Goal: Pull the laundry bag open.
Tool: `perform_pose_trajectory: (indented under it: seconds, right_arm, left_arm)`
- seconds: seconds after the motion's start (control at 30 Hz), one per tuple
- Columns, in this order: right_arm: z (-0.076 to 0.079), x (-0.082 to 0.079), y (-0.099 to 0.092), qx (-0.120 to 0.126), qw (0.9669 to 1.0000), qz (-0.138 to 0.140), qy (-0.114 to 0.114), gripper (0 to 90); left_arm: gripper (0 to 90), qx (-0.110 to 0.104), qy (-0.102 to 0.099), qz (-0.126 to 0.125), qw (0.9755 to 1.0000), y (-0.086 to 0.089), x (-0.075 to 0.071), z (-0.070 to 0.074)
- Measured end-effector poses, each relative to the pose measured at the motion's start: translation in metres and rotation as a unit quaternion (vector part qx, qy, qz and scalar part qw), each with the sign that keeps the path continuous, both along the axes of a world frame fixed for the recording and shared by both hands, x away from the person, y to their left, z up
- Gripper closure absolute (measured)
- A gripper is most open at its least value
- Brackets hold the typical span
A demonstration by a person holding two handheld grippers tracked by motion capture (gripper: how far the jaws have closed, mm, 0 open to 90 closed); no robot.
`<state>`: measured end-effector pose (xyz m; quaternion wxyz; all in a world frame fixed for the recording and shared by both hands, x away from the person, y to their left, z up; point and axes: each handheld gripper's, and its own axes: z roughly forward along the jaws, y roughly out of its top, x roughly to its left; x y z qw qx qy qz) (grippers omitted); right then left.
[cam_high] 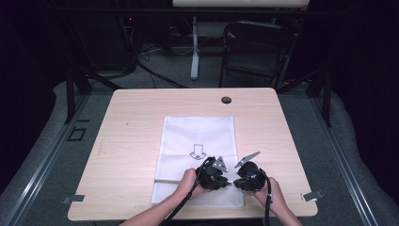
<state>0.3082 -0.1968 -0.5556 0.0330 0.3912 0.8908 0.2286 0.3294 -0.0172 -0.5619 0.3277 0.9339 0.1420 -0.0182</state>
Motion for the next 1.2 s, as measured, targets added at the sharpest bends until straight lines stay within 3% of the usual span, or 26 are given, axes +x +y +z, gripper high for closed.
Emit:
perform_pose_trajectory:
  seconds: [1.2]
  right_arm:
    - [0.001, 0.000, 0.000, -0.004, 1.0000, 0.002, 0.003, 90.0]
  left_arm:
    - [81.8, 0.011, 0.007, 0.003, 0.9999, 0.017, 0.001, 0.007]
